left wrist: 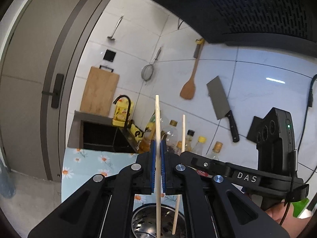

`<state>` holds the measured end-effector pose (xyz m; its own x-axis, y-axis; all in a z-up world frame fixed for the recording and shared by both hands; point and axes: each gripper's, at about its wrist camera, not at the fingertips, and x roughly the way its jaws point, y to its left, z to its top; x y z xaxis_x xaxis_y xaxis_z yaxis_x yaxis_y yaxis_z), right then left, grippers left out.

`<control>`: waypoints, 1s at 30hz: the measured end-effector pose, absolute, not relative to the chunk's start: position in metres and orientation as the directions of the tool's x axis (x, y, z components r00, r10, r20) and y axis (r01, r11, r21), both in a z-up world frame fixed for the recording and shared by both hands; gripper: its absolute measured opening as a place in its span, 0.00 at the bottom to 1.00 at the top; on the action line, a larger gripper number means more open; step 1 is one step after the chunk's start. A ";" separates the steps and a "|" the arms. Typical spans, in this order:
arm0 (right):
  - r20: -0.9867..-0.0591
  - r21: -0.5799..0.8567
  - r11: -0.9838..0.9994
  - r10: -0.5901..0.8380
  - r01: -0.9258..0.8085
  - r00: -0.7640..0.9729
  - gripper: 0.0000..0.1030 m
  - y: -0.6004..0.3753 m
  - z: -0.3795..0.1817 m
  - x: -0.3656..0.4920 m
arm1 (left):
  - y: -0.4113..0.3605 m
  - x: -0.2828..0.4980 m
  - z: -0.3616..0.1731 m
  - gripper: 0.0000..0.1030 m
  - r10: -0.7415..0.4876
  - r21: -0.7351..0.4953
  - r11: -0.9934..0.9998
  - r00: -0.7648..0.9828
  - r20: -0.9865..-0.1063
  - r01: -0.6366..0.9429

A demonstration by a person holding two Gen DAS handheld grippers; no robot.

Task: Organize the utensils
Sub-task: 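Carry the chopstick with the right tool over the black holder, then open the right gripper to drop the chopstick into the holder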

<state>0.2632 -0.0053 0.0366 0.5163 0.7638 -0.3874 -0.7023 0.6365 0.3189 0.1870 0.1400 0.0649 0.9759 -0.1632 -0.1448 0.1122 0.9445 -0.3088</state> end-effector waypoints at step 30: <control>-0.428 0.315 0.668 0.734 -0.674 0.527 0.39 -0.022 0.014 0.251 | 0.145 0.178 0.029 0.05 -0.150 -0.370 0.928 0.954 -0.260 0.045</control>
<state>0.2512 -0.0221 0.0139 0.5270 0.7342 -0.4279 -0.6745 0.6677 0.3150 0.1775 0.1454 0.0290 0.9537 -0.1504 -0.2603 0.0453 0.9279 -0.3701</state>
